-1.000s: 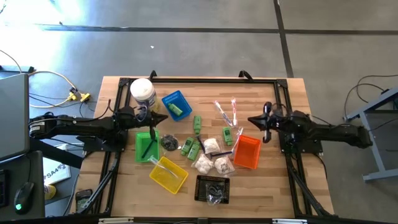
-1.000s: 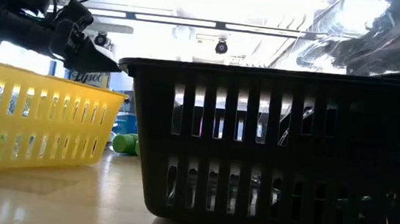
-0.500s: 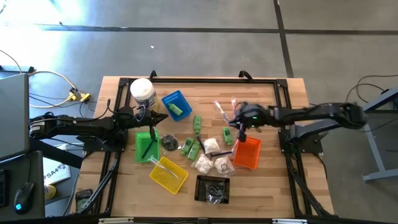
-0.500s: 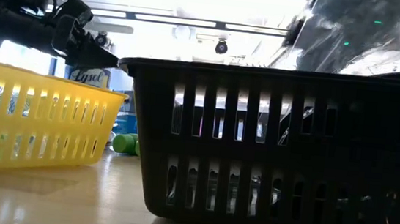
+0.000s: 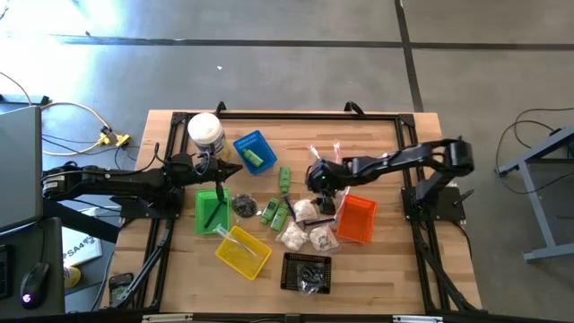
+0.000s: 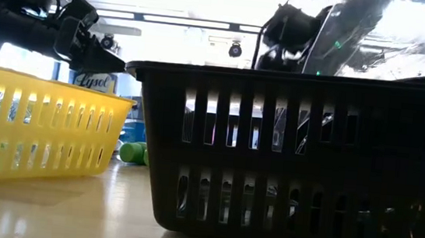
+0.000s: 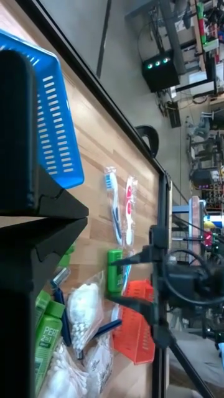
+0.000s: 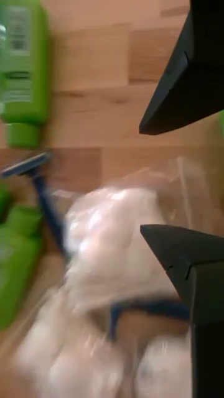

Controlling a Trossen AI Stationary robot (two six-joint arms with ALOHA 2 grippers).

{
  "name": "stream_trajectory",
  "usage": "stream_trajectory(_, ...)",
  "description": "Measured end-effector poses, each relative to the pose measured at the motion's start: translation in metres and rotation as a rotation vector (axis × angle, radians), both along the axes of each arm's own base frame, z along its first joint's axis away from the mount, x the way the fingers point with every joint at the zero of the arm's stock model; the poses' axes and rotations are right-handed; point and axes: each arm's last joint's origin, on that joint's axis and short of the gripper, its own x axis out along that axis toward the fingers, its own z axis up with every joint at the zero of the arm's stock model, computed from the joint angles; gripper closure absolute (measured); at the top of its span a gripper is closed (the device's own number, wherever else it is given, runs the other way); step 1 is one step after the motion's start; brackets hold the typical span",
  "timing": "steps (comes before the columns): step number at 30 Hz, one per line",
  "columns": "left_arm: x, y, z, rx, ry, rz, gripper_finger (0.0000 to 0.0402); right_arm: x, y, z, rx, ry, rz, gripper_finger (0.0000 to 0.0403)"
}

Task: Pick & Place Travel size toiletries
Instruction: Put the white cotton pack into the orange bin

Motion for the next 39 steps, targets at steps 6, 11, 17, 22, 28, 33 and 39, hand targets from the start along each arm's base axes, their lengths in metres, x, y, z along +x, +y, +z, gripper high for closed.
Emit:
stream_trajectory(6, 0.000, 0.000, 0.000, -0.002, 0.003, -0.008, 0.0401, 0.000, -0.010, -0.013, 0.023, 0.062, -0.029, 0.0155)
stream_trajectory(11, 0.000, 0.000, -0.001, -0.003, 0.006, -0.008, 0.0401, -0.001, -0.007, -0.014, 0.055, 0.076, -0.004, 0.0160)
stream_trajectory(17, 0.000, 0.000, -0.001, -0.002, 0.005, -0.009, 0.0401, 0.004, 0.000, -0.025, 0.045, 0.087, 0.021, 0.0160)
stream_trajectory(22, 0.000, 0.000, 0.000, 0.000, -0.002, -0.010, 0.0401, 0.006, 0.001, -0.036, -0.003, 0.121, -0.002, 0.0160)
stream_trajectory(28, 0.000, 0.000, 0.000, 0.000, -0.003, -0.010, 0.0401, 0.006, 0.000, -0.038, -0.023, 0.125, -0.001, 0.0195)
stream_trajectory(33, 0.000, 0.000, 0.000, 0.018, 0.002, -0.011, 0.0401, 0.006, -0.001, -0.039, -0.049, 0.131, -0.021, 0.0308)
stream_trajectory(39, 0.000, 0.000, 0.000, 0.018, 0.003, -0.010, 0.0401, 0.006, -0.002, -0.035, -0.101, 0.115, -0.041, 0.0395)
